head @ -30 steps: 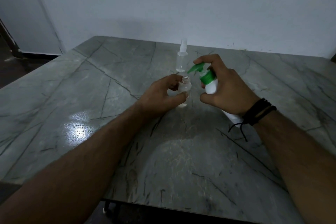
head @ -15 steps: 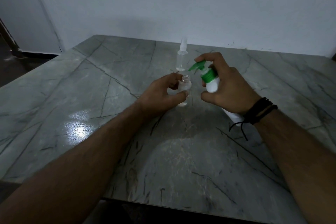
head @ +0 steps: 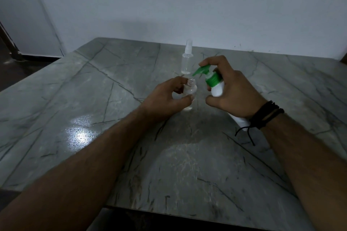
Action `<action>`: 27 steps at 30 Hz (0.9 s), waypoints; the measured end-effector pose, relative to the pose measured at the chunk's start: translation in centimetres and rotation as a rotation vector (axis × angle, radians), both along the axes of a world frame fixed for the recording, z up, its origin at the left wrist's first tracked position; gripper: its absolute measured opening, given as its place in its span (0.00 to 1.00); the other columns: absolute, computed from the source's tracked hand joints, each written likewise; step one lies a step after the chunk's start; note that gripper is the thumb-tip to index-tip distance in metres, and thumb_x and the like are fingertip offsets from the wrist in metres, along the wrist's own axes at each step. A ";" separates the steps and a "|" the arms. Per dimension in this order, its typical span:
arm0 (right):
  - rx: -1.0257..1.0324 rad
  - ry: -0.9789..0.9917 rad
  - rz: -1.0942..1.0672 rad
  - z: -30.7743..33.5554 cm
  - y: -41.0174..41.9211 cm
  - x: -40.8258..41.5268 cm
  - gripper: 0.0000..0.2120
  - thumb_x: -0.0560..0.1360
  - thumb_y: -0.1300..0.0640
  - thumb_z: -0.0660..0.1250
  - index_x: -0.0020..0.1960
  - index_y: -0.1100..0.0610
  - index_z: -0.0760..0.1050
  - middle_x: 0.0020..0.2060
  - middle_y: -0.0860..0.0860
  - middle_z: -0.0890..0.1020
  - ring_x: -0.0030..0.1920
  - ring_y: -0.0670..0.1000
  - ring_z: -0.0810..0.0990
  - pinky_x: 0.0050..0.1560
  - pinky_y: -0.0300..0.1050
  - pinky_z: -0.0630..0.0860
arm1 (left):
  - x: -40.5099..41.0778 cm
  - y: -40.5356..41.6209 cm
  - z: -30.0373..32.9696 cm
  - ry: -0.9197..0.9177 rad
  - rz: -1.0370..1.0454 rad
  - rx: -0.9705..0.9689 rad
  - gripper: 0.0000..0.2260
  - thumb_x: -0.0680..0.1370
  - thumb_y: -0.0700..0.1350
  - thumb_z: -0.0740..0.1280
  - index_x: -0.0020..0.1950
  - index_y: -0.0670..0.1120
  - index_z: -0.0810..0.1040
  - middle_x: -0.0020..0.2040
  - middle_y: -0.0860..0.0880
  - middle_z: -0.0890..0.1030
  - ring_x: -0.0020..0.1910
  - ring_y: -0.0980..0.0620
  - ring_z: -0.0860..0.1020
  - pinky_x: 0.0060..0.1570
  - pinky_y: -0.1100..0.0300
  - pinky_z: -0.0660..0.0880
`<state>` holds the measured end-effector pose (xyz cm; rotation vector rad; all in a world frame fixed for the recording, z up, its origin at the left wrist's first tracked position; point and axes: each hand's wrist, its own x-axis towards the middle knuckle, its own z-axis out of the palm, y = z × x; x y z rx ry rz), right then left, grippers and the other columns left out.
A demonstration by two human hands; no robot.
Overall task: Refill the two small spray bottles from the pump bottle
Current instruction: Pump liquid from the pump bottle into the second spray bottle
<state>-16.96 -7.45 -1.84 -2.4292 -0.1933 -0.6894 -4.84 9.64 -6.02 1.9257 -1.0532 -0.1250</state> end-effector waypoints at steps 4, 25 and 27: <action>0.028 0.004 -0.010 0.2 -0.2 -0.1 0.31 0.66 0.68 0.74 0.64 0.51 0.67 0.39 0.53 0.80 0.38 0.49 0.80 0.40 0.46 0.77 | 0.0 0.0 0.0 0.001 0.005 -0.002 0.19 0.76 0.54 0.70 0.65 0.54 0.74 0.57 0.55 0.79 0.56 0.58 0.76 0.49 0.62 0.72; 0.018 0.014 0.007 0.0 -0.2 0.1 0.33 0.66 0.68 0.74 0.66 0.50 0.67 0.39 0.52 0.80 0.38 0.52 0.81 0.41 0.49 0.78 | 0.0 0.1 -0.1 0.002 0.011 -0.006 0.18 0.75 0.54 0.70 0.64 0.55 0.74 0.57 0.56 0.78 0.56 0.60 0.76 0.48 0.65 0.71; 0.029 0.019 0.008 0.0 -0.2 0.2 0.32 0.66 0.68 0.74 0.63 0.49 0.66 0.39 0.53 0.80 0.38 0.51 0.81 0.41 0.50 0.77 | 0.1 0.0 0.0 -0.003 0.015 0.001 0.18 0.76 0.54 0.70 0.65 0.55 0.74 0.57 0.56 0.78 0.56 0.60 0.76 0.48 0.65 0.71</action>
